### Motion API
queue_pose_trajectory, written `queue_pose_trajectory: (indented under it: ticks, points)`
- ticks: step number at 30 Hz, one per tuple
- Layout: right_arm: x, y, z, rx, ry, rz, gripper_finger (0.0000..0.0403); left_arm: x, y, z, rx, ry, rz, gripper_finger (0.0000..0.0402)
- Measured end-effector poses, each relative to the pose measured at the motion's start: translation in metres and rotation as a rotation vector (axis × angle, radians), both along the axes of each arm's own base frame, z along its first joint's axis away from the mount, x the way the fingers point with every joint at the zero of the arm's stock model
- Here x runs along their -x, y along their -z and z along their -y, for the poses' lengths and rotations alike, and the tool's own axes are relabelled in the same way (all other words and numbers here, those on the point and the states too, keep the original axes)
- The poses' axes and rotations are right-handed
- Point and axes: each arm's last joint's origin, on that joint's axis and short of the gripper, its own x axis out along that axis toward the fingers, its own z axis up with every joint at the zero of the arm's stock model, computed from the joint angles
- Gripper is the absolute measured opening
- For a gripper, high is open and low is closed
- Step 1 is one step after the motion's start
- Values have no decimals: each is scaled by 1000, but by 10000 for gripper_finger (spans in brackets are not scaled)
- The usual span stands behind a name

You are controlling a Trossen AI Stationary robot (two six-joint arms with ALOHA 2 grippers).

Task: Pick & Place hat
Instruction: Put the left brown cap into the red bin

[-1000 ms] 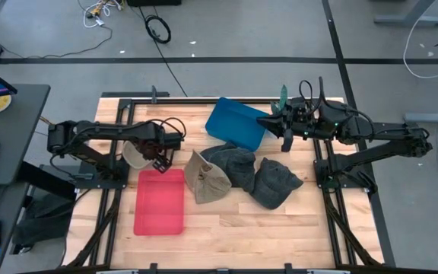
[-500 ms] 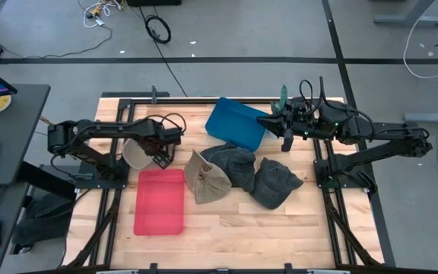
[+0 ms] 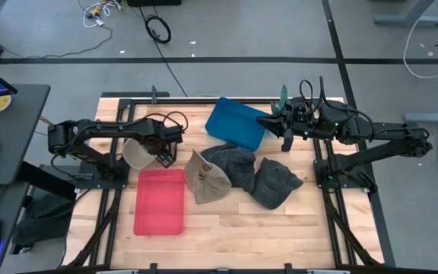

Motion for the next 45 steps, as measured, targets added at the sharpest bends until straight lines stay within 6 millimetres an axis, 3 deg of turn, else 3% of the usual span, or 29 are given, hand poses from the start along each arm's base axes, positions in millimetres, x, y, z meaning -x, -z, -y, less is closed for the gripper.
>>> queue_pose_trajectory:
  ticks: [8,17,22,28,31,36,41,45]
  points:
    - [0,0,0,0,0,0,36,0,3,-4,2,-24,-7,249]
    - [0,0,0,0,-1,0,36,5,24,-3,23,-22,-65,229]
    - [0,0,0,0,-1,0,36,7,26,-4,-12,-7,-80,172]
    - [0,0,0,0,1,0,36,7,26,-4,-25,26,-86,28]
    - [0,0,0,0,0,0,36,6,25,-4,-31,20,-89,15]
    - [0,0,0,0,0,0,36,0,1,-6,-72,43,-80,11]
    - [0,0,0,0,0,1,36,-9,-47,-11,-185,59,13,11]
    - [0,0,0,0,0,1,36,-9,-96,-13,-308,35,127,11]
